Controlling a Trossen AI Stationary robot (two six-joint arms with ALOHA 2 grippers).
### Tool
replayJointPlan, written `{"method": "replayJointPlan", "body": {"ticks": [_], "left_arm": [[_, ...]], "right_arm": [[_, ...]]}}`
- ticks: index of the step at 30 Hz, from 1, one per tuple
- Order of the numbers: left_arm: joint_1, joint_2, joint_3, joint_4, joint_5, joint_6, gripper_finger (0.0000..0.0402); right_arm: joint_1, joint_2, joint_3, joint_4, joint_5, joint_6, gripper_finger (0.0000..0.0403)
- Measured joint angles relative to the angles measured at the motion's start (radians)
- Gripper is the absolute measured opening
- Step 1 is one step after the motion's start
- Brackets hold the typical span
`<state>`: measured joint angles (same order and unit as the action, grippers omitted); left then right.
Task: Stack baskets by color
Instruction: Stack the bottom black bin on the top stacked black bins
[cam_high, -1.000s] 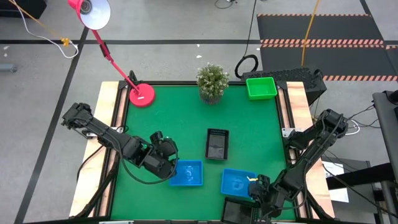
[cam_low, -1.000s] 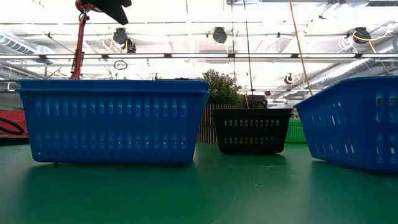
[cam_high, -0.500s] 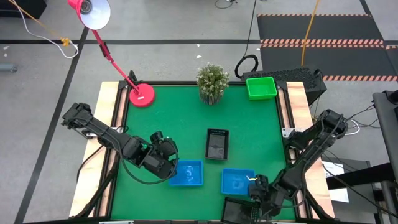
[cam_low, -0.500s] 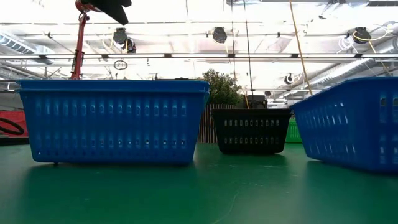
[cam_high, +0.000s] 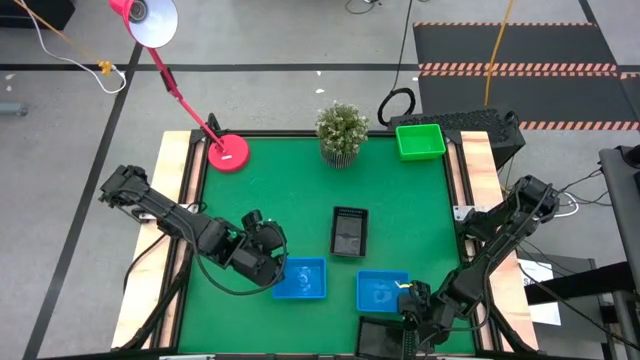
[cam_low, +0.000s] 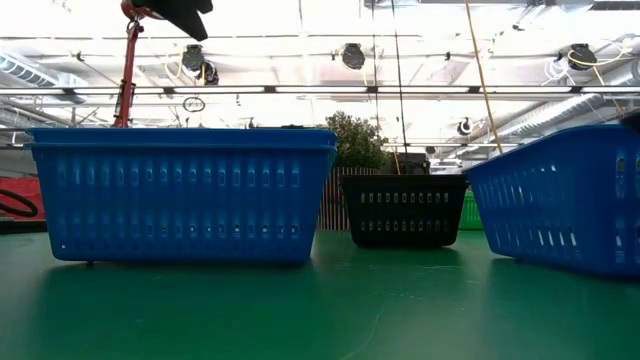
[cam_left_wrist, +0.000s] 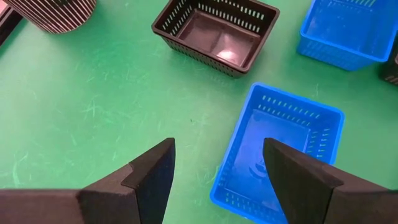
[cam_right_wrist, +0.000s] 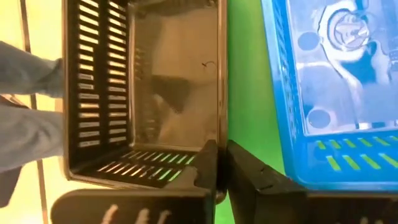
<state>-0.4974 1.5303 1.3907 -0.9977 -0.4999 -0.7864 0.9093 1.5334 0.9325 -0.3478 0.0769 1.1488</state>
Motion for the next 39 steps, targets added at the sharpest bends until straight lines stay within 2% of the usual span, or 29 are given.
{"method": "replayJointPlan", "body": {"ticks": [6,15,23,30,39], "left_arm": [[0.005,0.000,0.000,0.002,0.000,-0.001,0.0246],[0.006,0.000,0.000,0.004,-0.003,0.000,0.0246],[0.006,0.000,0.000,0.005,-0.017,-0.041,0.0246],[0.006,0.000,0.000,0.006,-0.026,-0.051,0.0246],[0.006,0.000,0.000,0.005,-0.049,-0.061,0.0246]], "right_arm": [[-0.034,-0.064,0.010,0.031,-0.021,-0.005,0.0006],[-0.106,-0.276,0.010,0.019,-0.017,0.088,0.0004],[-0.190,-0.418,0.046,-0.032,0.135,0.176,0.0003],[-0.272,-0.423,0.216,-0.201,0.233,0.186,0.0003],[-0.316,-0.422,0.258,-0.167,0.457,0.265,0.0003]]}}
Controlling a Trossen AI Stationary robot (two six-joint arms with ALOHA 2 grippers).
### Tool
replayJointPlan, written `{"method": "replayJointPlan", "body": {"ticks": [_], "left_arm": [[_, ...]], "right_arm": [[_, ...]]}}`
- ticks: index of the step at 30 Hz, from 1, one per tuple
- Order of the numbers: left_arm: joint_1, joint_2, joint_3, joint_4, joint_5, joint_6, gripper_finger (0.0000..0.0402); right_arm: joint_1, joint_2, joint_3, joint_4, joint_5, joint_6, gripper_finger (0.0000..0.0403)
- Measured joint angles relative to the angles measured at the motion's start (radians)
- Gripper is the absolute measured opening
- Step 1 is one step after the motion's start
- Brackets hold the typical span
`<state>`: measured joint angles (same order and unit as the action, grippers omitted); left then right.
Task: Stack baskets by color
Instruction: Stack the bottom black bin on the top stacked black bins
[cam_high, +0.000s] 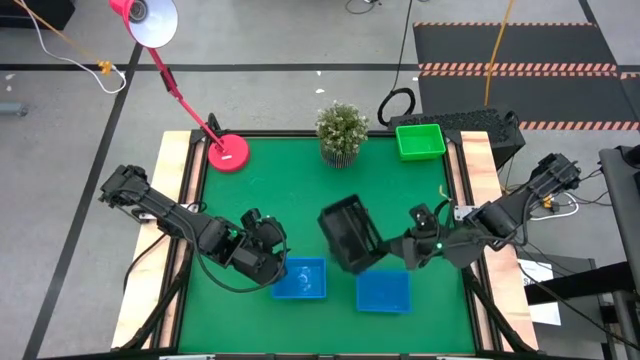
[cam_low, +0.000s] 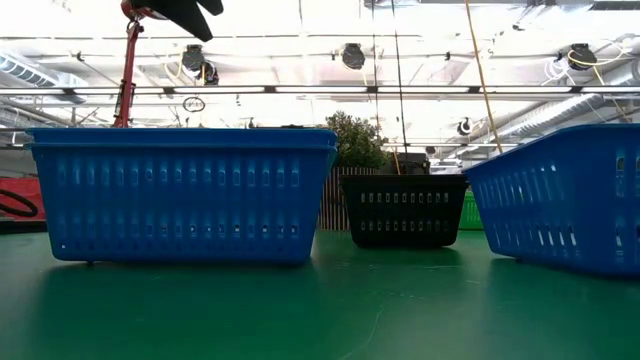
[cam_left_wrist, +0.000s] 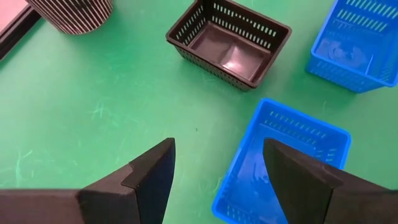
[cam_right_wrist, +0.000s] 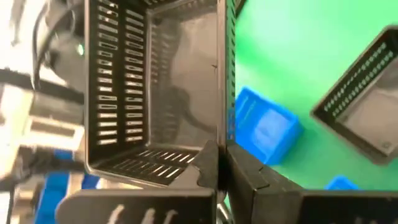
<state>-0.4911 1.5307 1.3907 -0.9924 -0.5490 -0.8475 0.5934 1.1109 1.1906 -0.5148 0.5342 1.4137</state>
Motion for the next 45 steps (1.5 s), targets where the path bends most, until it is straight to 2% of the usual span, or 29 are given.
{"method": "replayJointPlan", "body": {"ticks": [8,23,31,36,41,45], "left_arm": [[0.000,0.000,0.000,0.001,-0.002,-0.018,0.0246],[0.003,0.000,0.000,0.000,-0.002,0.008,0.0246],[0.032,0.000,0.000,-0.004,-0.001,0.015,0.0246],[0.035,0.000,0.000,-0.005,-0.001,0.005,0.0246],[0.031,0.000,0.000,-0.005,-0.001,-0.003,0.0246],[0.031,0.000,0.000,-0.005,0.000,0.000,0.0246]], "right_arm": [[-0.004,0.000,-0.017,0.040,0.145,0.017,0.0007],[-0.124,0.004,-0.017,0.132,0.150,0.082,0.0006],[-0.145,0.107,-0.017,0.127,0.184,0.187,0.0004],[-0.145,0.160,-0.019,0.031,0.171,0.278,0.0003],[-0.145,0.163,-0.019,-0.160,0.172,0.387,0.0003],[-0.147,0.163,-0.019,-0.233,0.172,0.424,0.0004]]}}
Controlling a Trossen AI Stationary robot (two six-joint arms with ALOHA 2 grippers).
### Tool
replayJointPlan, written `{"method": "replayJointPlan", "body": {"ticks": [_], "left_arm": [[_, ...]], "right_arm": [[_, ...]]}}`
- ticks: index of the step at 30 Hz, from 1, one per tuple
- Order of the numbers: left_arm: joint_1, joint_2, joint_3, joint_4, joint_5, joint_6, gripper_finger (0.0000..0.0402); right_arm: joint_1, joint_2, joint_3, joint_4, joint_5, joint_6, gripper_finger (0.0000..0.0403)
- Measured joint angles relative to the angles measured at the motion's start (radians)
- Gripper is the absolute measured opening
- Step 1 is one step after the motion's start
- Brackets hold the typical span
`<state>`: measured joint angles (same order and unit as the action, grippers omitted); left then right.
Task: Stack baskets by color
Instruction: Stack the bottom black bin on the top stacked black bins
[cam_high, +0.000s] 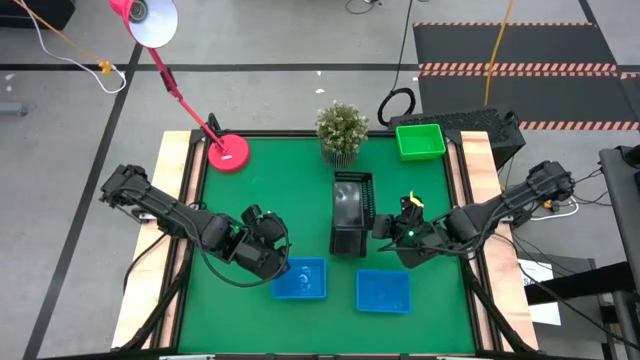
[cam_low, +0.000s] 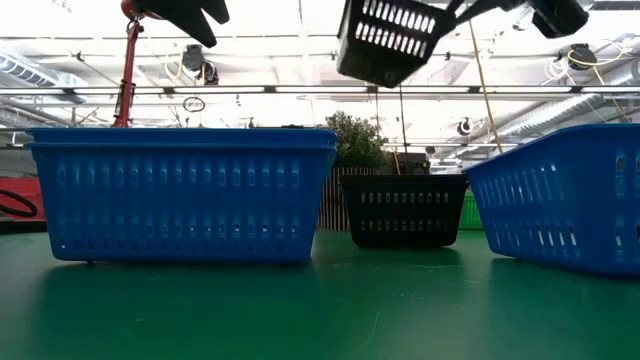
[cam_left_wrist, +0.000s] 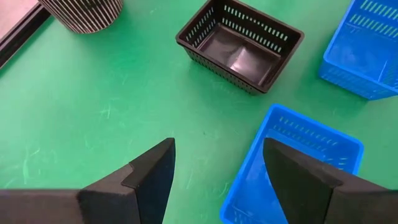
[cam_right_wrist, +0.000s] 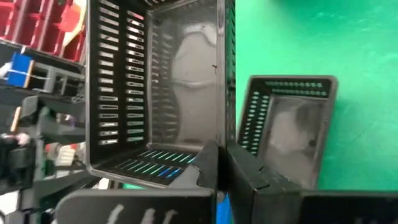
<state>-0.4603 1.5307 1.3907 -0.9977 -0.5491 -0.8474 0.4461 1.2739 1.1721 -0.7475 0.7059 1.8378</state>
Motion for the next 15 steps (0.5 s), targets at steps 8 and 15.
{"method": "replayJointPlan", "body": {"ticks": [8,15], "left_arm": [[0.000,0.000,0.000,0.000,0.001,-0.005,0.0246],[0.000,0.000,0.000,0.000,0.001,-0.016,0.0246]], "right_arm": [[0.001,0.000,-0.126,0.124,0.000,0.087,0.0004],[-0.006,0.001,-0.247,0.284,-0.030,0.117,0.0004]]}}
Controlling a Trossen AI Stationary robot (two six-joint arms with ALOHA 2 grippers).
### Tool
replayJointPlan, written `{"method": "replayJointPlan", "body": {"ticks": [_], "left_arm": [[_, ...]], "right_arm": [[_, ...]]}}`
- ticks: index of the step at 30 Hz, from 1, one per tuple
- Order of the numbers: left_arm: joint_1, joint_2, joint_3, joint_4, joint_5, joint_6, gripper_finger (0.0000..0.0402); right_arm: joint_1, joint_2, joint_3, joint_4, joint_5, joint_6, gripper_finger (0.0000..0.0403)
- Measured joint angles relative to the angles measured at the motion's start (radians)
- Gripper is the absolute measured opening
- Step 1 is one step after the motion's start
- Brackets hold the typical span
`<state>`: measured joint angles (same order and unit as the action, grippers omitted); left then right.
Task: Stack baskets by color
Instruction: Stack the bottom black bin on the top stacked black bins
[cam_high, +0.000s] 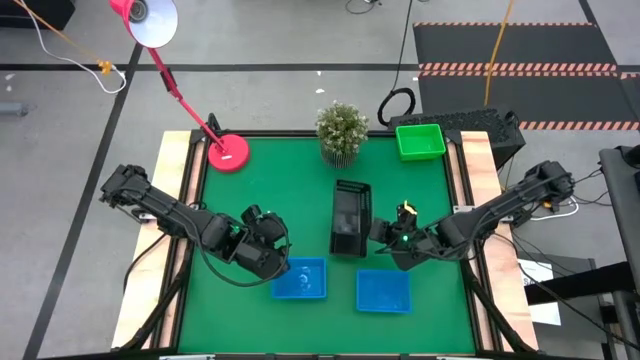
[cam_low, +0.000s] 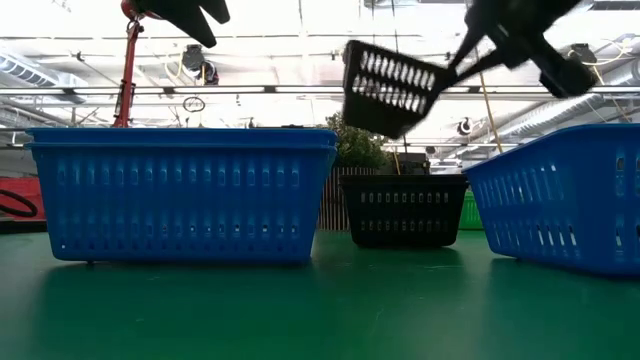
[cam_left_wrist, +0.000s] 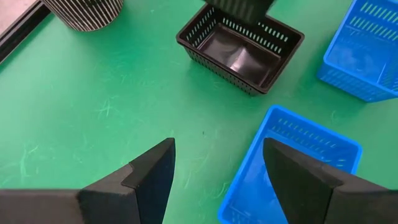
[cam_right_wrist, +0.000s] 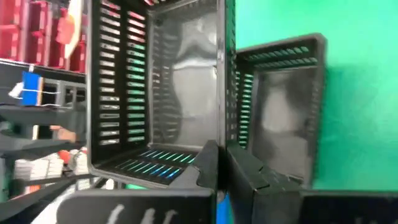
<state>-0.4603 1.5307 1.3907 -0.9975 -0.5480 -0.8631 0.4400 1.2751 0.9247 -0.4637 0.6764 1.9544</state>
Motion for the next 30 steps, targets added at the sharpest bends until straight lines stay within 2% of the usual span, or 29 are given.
{"method": "replayJointPlan", "body": {"ticks": [4,8,12,19,30], "left_arm": [[0.000,0.000,0.000,0.002,0.000,0.001,0.0246],[0.000,0.000,0.000,0.002,0.000,0.001,0.0246],[0.000,0.000,0.000,0.003,0.000,0.004,0.0246],[0.000,0.000,0.000,0.002,-0.001,0.005,0.0246],[0.002,0.000,0.000,0.000,-0.002,0.001,0.0246]], "right_arm": [[0.000,0.015,-0.048,0.008,-0.001,0.050,0.0004],[0.000,0.038,-0.083,0.105,-0.002,0.053,0.0004],[0.000,0.081,-0.090,0.146,-0.044,0.054,0.0004],[0.030,0.150,-0.084,0.166,-0.071,0.118,0.0004],[0.066,0.151,-0.083,0.140,-0.052,0.156,0.0004]]}}
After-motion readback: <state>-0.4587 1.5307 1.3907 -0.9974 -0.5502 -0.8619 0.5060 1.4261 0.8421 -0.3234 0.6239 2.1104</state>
